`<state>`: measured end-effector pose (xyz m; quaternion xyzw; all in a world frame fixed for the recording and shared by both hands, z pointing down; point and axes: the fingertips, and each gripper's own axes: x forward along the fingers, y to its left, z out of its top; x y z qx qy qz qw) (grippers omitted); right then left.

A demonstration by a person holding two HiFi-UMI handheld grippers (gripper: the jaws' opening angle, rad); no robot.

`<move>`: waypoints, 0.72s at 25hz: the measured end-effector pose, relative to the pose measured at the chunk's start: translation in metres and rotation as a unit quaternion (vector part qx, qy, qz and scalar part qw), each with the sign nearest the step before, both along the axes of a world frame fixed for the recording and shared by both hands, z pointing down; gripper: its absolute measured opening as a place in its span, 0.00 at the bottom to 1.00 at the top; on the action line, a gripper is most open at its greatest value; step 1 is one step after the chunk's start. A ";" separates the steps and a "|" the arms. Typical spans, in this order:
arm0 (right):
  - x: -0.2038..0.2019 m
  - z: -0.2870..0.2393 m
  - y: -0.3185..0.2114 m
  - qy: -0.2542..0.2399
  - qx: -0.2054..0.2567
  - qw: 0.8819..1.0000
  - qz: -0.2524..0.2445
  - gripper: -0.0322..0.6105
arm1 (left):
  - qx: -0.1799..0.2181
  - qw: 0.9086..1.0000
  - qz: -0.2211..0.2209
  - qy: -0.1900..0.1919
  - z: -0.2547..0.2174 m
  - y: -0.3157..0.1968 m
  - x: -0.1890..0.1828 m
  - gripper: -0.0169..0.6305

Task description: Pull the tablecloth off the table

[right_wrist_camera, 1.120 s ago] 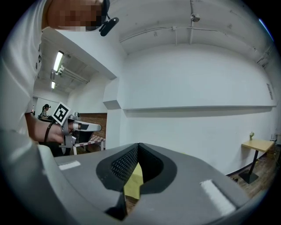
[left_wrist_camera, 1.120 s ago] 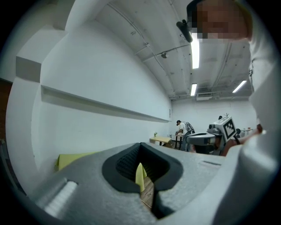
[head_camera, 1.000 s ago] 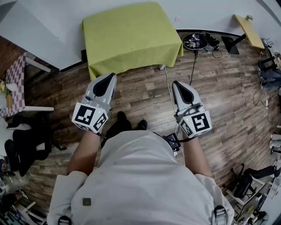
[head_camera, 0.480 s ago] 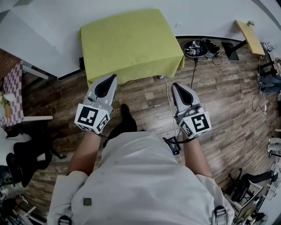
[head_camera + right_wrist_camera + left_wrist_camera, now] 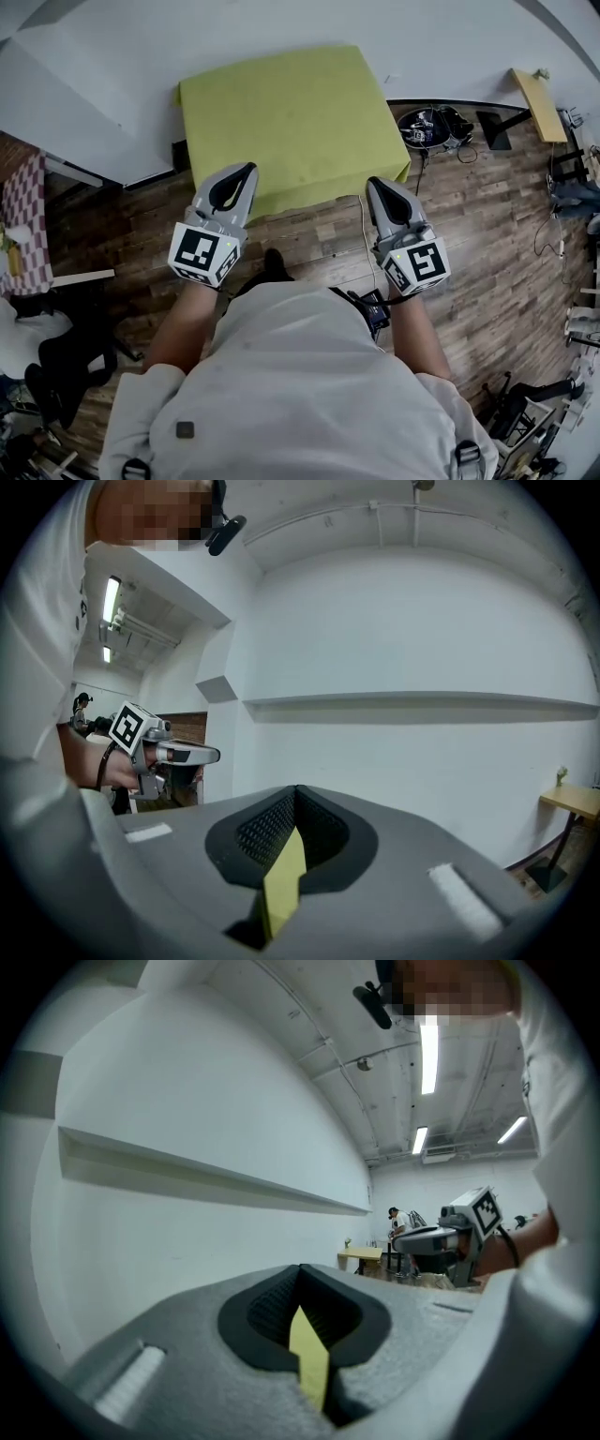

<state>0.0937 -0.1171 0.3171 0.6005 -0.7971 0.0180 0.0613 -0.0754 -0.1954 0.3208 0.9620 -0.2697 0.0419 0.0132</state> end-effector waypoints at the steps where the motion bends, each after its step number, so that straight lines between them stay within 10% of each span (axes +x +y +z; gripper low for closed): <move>1: -0.003 0.000 -0.011 0.002 -0.001 1.000 0.000 0.07 | 0.002 1.000 0.003 -0.001 0.002 -0.010 -0.001 0.03; 18: 0.020 0.034 -0.138 0.005 -0.042 0.999 -0.034 0.07 | -0.039 0.998 -0.057 -0.008 0.032 -0.115 -0.005 0.03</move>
